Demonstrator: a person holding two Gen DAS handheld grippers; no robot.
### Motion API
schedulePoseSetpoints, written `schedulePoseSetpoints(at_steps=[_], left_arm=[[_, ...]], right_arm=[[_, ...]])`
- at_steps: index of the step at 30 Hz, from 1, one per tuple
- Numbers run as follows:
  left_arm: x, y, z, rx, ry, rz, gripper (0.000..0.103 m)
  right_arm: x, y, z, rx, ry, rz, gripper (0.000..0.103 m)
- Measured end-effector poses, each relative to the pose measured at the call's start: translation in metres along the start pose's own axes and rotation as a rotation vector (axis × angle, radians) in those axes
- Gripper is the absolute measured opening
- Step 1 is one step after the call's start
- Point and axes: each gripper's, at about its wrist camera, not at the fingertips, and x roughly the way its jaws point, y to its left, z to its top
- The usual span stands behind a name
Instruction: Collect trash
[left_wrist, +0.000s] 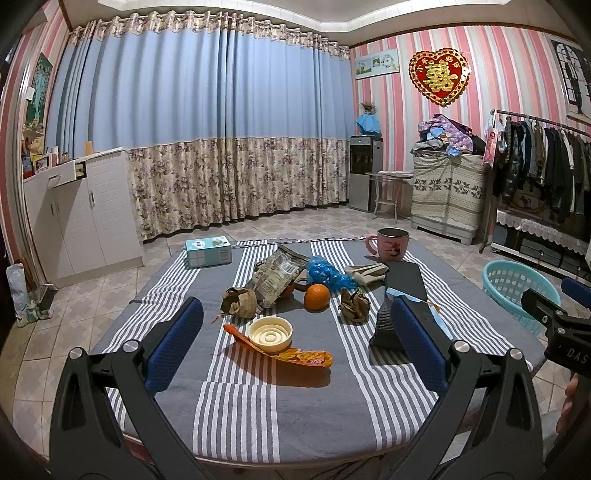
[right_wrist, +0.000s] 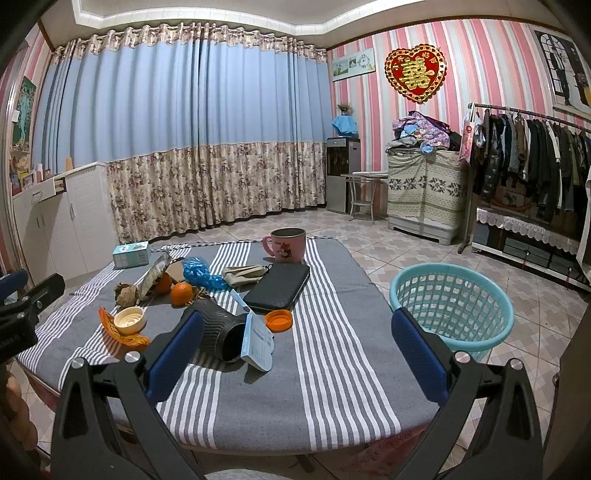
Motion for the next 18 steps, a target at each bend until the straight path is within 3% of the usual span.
schedulePoseSetpoints(at_steps=[18], left_arm=[[0.0007,0.0012,0.0002,-0.001,0.001,0.001,0.098]], right_arm=[[-0.0001,-0.0006,-0.0046,0.0,0.001,-0.005,0.099]])
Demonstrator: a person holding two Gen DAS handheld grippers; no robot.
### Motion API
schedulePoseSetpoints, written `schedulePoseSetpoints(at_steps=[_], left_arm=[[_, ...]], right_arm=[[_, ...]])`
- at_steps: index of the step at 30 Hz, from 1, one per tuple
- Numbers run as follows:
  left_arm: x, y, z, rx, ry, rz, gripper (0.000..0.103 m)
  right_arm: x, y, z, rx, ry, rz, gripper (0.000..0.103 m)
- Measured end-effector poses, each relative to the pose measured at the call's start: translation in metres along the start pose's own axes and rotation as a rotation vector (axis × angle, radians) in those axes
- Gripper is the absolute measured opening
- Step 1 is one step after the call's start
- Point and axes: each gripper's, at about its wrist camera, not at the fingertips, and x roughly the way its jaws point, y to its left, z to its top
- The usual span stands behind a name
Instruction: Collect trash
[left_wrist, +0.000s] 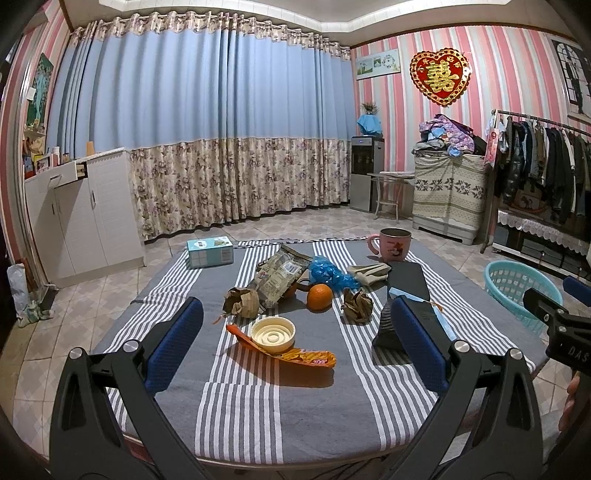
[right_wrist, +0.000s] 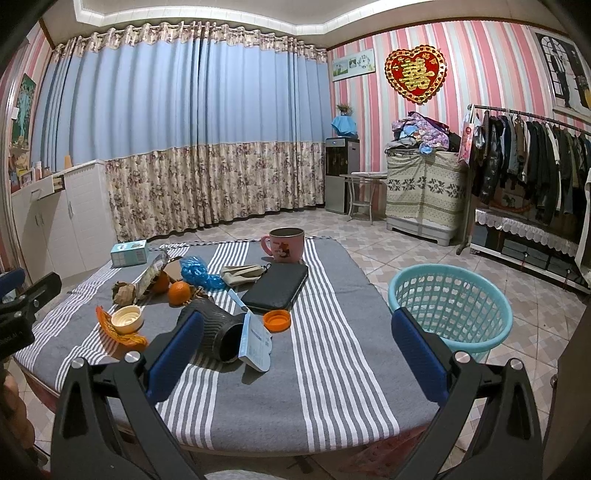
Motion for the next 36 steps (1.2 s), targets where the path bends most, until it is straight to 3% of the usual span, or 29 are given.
schedulePoseSetpoints(at_steps=[18,30,36], left_arm=[[0.019,0.02,-0.009,-0.008,0.022,0.032,0.098],[0.06,0.03,-0.038,-0.005,0.133,0.022,0.098],[0.08,0.019,-0.048,0.013,0.195,-0.019,0.098]], right_arm=[[0.009,-0.005,0.0,-0.01,0.014,-0.014,0.099],[0.036,-0.004,-0.012,-0.005,0.074,-0.002,0.099],[0.051,-0.005,-0.019,0.0,0.159,-0.016,0.099]])
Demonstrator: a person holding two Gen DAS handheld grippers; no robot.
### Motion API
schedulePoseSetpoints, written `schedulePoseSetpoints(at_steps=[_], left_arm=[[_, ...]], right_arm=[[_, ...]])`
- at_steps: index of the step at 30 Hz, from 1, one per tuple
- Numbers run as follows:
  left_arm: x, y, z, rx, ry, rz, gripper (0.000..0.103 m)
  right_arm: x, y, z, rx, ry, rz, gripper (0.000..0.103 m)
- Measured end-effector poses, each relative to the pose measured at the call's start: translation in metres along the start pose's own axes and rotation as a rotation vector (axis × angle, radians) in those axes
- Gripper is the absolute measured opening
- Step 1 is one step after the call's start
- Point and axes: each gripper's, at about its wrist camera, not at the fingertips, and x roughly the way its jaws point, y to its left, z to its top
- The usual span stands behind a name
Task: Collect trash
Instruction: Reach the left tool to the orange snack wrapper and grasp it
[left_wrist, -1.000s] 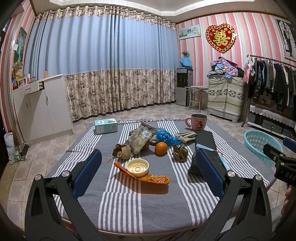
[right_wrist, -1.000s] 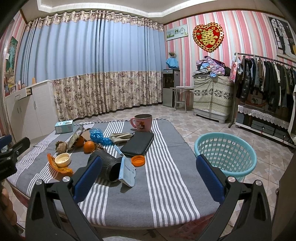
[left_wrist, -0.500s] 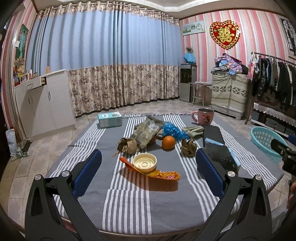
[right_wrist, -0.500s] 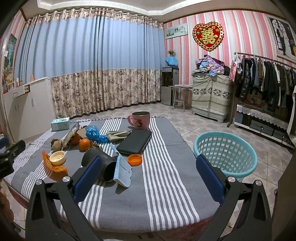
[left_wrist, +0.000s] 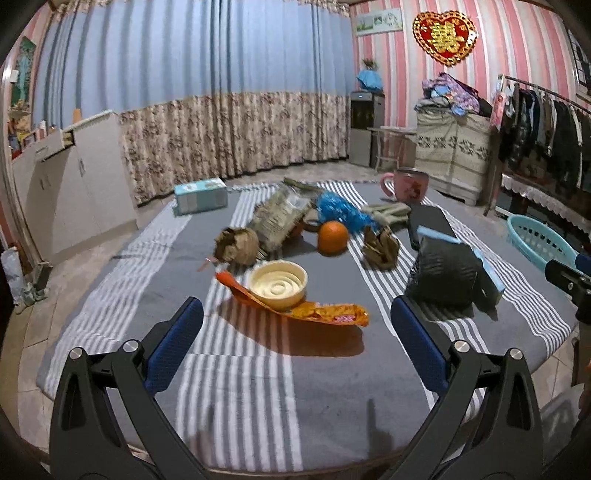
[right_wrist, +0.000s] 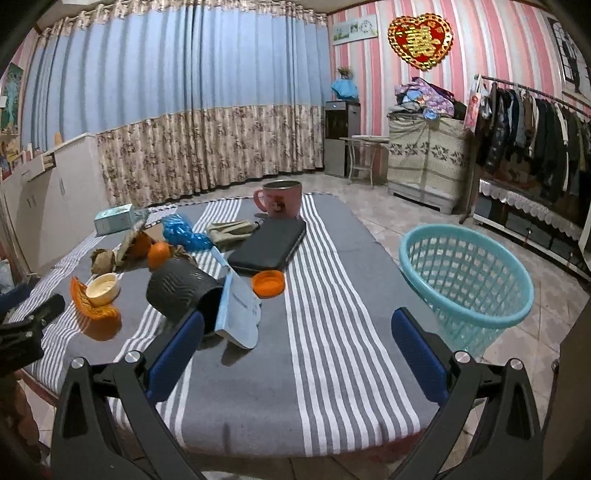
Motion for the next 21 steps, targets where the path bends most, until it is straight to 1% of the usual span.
schedulePoseSetpoints(at_steps=[4,7,10,12,13,16,18,20,21], left_arm=[[0.017,-0.003,-0.002,-0.01,0.047,-0.022,0.098],[0.033,-0.008,-0.001,0.0,0.093,-0.028,0.097],[0.05,-0.012,-0.003,0.0,0.15,-0.056,0.09],[0.058,-0.013,-0.005,-0.007,0.18,-0.072,0.084],[0.063,-0.013,-0.005,-0.014,0.196,-0.081,0.082],[0.071,-0.014,-0.006,-0.027,0.223,-0.094,0.076],[0.075,-0.014,-0.005,-0.03,0.235,-0.097,0.067],[0.075,-0.012,-0.005,-0.035,0.24,-0.104,0.061],[0.075,-0.012,-0.004,-0.036,0.242,-0.105,0.055]], right_arm=[[-0.001,0.001,0.0,-0.014,-0.029,-0.044,0.099],[0.001,0.001,0.001,-0.018,-0.035,-0.051,0.099],[0.005,0.001,0.0,-0.011,-0.026,-0.046,0.099],[0.007,0.001,-0.001,-0.012,-0.02,-0.044,0.099],[0.008,0.002,-0.002,-0.012,-0.016,-0.043,0.099],[0.012,0.003,-0.003,-0.011,-0.002,-0.035,0.099],[0.013,0.005,-0.004,-0.015,0.001,-0.035,0.099],[0.014,0.006,-0.005,-0.02,0.001,-0.036,0.099],[0.014,0.007,-0.005,-0.021,0.003,-0.035,0.099]])
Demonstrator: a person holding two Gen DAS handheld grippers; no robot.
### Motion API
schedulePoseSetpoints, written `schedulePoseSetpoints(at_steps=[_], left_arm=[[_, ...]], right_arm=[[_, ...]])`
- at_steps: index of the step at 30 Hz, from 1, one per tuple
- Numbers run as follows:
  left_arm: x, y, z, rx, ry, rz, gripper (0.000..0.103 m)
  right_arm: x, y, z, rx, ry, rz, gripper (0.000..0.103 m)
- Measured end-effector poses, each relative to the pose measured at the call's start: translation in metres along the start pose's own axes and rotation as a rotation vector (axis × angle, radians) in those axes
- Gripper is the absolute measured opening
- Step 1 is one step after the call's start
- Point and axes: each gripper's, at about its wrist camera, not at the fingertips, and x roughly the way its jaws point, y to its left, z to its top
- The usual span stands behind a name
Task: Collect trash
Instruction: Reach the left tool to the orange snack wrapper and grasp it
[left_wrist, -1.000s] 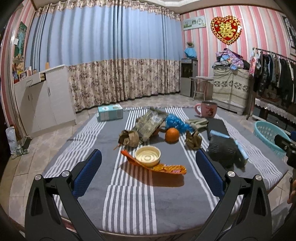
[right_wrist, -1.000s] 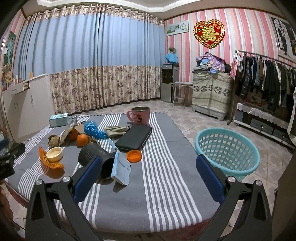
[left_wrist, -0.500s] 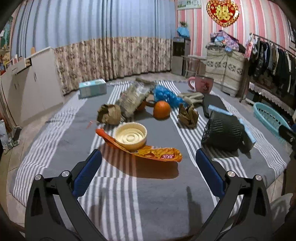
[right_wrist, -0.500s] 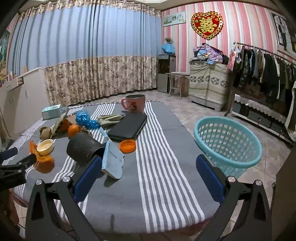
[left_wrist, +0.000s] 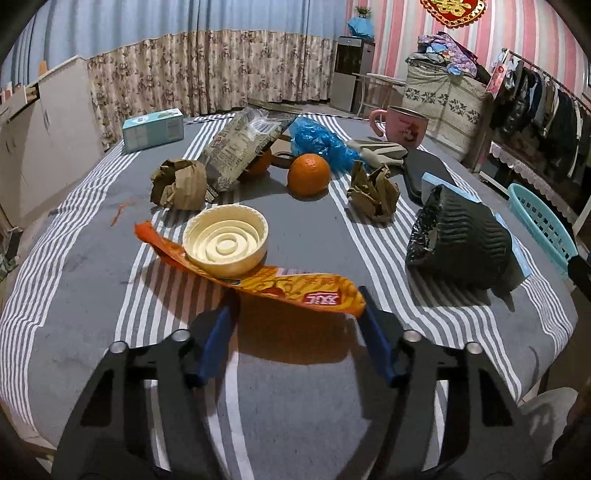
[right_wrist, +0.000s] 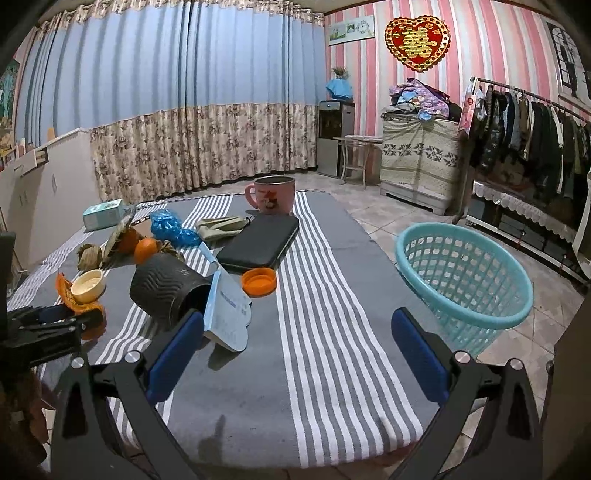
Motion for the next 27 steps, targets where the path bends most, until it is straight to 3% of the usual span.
schedulePoseSetpoints(at_steps=[6,10,11,13,14,15,19,23,27], left_arm=[[0.002,0.0,0.004,0.023,0.013,-0.007,0.02],[-0.001,0.003,0.003,0.026,0.016,-0.015,0.017],[-0.004,0.004,0.002,0.025,0.013,-0.014,0.019],[-0.011,0.008,0.001,0.018,-0.001,-0.009,0.036],[-0.013,0.009,0.001,0.015,-0.006,-0.005,0.057],[-0.018,0.011,0.001,0.009,-0.02,0.0,0.072],[-0.024,0.009,0.001,0.014,-0.036,-0.004,0.077],[-0.009,0.009,0.003,0.012,0.005,0.016,0.077],[0.002,0.019,0.007,-0.034,0.037,0.01,0.064]], right_arm=[[0.0,0.003,0.001,-0.012,0.004,0.003,0.099],[0.0,0.003,0.001,-0.014,0.004,0.005,0.099],[0.0,0.004,0.002,-0.015,0.005,0.005,0.099],[0.0,0.004,0.001,-0.013,0.002,0.002,0.099],[0.0,0.003,0.001,-0.011,0.003,0.004,0.099],[0.001,0.004,0.001,-0.007,0.004,0.004,0.099],[0.003,0.005,0.001,0.002,0.011,0.009,0.099],[0.003,0.003,0.0,0.007,0.011,0.011,0.099],[0.004,0.002,0.0,0.006,0.011,0.008,0.099]])
